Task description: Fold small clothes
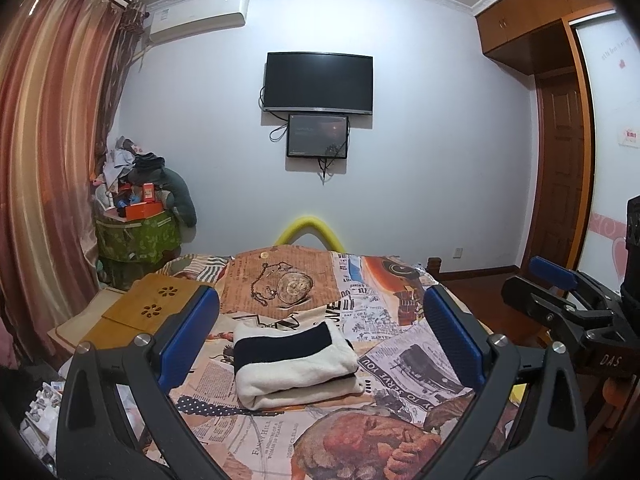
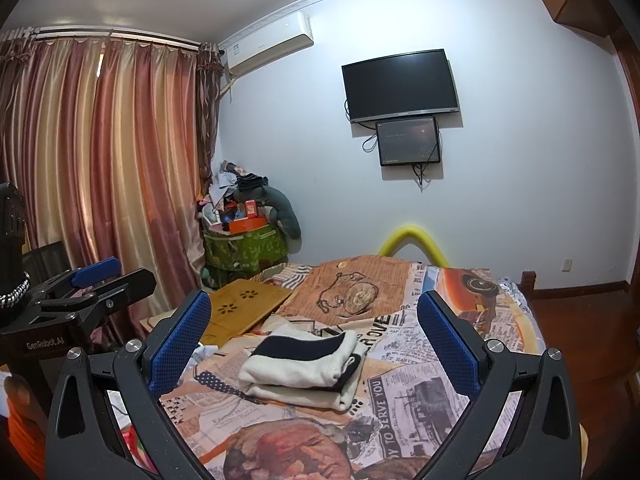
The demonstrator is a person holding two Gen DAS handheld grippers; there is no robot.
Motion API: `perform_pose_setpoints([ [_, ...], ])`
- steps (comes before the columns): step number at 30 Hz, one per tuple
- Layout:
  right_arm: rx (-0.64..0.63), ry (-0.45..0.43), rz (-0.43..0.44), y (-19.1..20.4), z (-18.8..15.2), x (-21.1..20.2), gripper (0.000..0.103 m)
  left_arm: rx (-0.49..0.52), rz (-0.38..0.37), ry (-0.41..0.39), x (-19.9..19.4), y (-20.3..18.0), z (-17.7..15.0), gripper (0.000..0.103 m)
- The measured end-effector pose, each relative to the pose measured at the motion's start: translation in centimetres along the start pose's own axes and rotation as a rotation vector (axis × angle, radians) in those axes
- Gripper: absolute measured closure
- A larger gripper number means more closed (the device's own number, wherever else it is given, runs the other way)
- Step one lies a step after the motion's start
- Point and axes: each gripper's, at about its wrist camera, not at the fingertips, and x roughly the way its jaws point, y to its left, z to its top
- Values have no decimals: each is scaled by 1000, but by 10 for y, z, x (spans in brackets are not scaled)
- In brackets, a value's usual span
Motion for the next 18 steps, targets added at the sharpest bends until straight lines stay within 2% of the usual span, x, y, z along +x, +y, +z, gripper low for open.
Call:
perform_pose_setpoints([
  [18,2,20,-3,2,0,3,1,4,-9,10,1,-2,-1,0],
])
